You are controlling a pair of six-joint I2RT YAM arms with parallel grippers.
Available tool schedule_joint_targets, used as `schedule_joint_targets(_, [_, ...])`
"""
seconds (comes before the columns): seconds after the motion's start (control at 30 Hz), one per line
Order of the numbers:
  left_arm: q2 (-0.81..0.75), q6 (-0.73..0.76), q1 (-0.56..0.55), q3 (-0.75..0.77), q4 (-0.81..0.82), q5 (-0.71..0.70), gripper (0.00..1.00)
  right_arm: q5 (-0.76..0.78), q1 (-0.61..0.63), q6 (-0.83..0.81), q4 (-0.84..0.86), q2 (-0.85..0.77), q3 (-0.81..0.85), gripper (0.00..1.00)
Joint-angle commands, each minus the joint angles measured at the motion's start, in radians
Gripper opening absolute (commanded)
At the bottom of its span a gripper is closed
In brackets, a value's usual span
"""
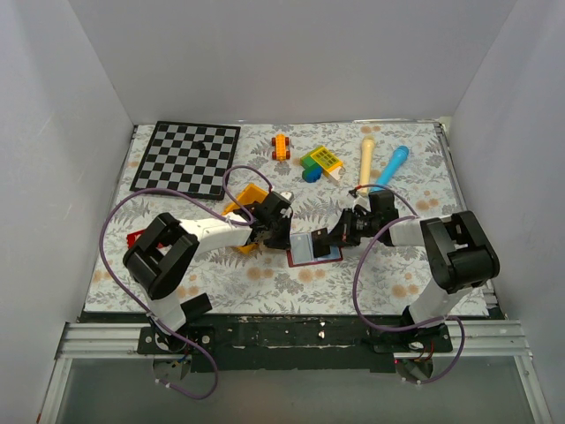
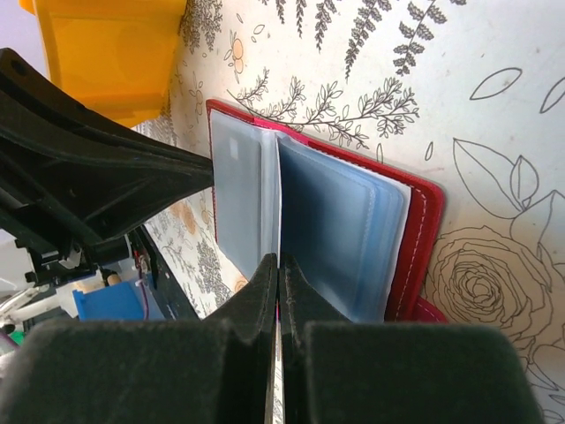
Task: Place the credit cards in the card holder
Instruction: Insert the credit card into the card holder.
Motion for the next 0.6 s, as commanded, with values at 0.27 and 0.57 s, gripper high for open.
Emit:
schedule_joint_targets(0.27, [-0.027,-0.003,0.000,-0.033,0.014,-0.006,0.00,-0.014,-0.006,0.101,0.136,0.053,-0.043,0.01])
schedule_joint_targets(0.57, [-0.023,-0.003,0.001,-0.044,0.018,-0.003,0.00,-0.048,-0.006,0.173,0.231,0.072,-0.064,0.01])
